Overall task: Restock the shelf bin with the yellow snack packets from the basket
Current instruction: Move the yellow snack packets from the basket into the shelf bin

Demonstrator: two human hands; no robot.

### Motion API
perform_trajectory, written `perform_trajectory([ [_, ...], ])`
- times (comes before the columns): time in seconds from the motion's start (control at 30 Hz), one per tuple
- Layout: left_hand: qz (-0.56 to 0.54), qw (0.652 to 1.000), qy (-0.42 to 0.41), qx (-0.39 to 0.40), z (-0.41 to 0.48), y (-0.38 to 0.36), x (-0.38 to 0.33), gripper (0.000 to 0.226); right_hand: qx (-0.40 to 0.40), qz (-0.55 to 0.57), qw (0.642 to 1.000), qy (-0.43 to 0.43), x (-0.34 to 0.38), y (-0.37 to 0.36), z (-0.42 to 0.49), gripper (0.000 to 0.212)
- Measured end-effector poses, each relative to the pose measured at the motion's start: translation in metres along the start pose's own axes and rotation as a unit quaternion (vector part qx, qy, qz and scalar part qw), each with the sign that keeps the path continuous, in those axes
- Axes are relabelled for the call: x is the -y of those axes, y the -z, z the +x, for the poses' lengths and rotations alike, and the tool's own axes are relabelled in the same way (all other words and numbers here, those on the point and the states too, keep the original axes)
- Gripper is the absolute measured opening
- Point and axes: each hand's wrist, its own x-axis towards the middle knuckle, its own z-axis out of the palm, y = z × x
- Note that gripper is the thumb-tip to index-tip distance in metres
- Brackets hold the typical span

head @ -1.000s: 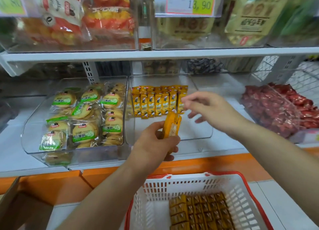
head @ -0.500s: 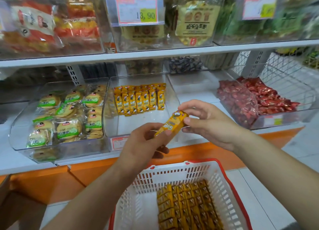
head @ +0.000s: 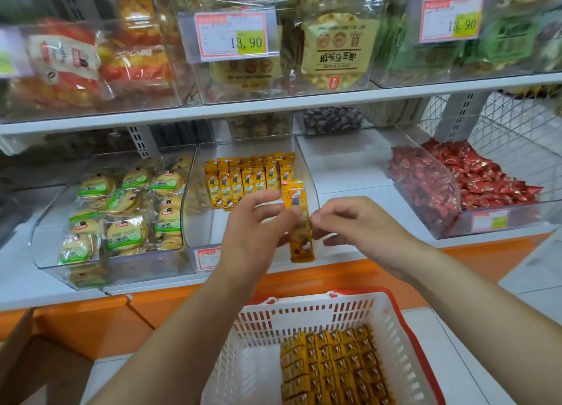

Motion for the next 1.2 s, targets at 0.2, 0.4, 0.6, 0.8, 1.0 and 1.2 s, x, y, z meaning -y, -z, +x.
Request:
perform_trajectory([
  [0.2, 0.048, 0.997, -0.041, 0.036, 0.027, -0.016, -0.004, 0.023, -0.047, 0.120, 0.992, -0.004, -0.007, 0.011, 0.022, 0.020],
  [0.4, 0.154, 0.982, -0.073, 0.084, 0.094, -0.001, -0.001, 0.017, -0.056, 0.046, 0.997, 0.032, -0.014, 0.035, 0.067, 0.035],
  [0.6, 0.520, 0.844, -0.115, -0.065, 0.199, 0.034, 0.038, 0.043, -0.121, -0.185, 0.968, 0.120, -0.020, 0.039, 0.156, 0.034],
  [0.8, 0.612, 0.770, -0.178, -0.006, 0.249, 0.044, 0.061, 0.058, -0.029, -0.412, 0.902, 0.126, -0.030, 0.037, 0.221, 0.037],
  [1.0, 0.604, 0.774, -0.191, -0.025, 0.263, 0.047, 0.073, 0.043, 0.000, -0.472, 0.876, 0.103, -0.028, 0.025, 0.255, 0.043],
  [1.2, 0.578, 0.790, -0.201, -0.051, 0.263, 0.051, 0.080, 0.041, 0.002, -0.536, 0.840, 0.078, -0.021, 0.017, 0.265, 0.036],
])
